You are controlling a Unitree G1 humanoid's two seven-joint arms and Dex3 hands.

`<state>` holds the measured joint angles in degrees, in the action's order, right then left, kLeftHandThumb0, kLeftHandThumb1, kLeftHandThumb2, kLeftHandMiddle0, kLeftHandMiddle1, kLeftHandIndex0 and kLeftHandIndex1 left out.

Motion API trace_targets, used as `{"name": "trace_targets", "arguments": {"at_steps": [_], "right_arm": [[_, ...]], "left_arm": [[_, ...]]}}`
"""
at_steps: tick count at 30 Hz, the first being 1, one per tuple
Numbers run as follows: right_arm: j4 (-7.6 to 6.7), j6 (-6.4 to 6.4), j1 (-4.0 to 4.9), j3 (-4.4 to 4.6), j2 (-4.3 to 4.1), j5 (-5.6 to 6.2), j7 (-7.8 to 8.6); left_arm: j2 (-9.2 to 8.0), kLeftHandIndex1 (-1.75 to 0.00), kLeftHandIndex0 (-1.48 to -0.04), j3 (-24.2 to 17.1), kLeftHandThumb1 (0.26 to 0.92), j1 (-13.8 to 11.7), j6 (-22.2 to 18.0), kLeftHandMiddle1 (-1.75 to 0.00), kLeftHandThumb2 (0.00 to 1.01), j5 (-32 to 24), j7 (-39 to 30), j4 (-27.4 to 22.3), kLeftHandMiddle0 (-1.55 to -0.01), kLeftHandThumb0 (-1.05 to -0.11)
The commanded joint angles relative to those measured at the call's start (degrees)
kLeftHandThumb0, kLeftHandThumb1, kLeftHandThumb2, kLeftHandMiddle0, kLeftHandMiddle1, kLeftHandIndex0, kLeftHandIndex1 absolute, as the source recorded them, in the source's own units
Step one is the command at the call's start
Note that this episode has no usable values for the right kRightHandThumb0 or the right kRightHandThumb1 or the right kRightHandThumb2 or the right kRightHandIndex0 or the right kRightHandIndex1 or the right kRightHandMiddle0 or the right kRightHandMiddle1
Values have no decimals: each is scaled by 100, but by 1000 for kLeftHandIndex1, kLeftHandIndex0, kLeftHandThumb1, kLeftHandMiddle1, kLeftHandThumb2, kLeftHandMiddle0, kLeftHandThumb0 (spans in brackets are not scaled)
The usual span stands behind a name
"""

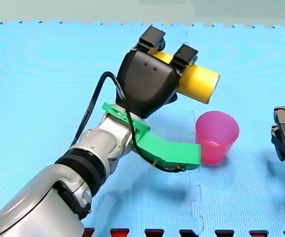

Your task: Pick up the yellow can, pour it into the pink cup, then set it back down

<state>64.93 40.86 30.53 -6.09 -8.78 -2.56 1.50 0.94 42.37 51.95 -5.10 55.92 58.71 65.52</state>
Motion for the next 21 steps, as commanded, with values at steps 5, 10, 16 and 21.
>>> {"name": "trace_targets", "arguments": {"at_steps": [5, 10, 16, 21], "right_arm": [[37, 44, 2, -39, -25, 48, 30], [50, 53, 13, -67, -24, 86, 92], [52, 65, 10, -80, -23, 103, 125], [36, 66, 1, -80, -15, 102, 123]], "left_arm": [[-32, -1119, -777, -10, 855, 30, 7, -1702, 0, -36, 11, -30, -731, -387], [-24, -1141, -769, -17, 854, 21, 15, -1709, 0, -41, 47, -22, -727, -385], [-22, -1171, -750, -14, 855, 13, 23, -1717, 0, -37, 111, -3, -722, -384], [-18, -1153, -748, -12, 857, 3, 44, -1715, 1, -34, 153, 11, -721, -383]]}}
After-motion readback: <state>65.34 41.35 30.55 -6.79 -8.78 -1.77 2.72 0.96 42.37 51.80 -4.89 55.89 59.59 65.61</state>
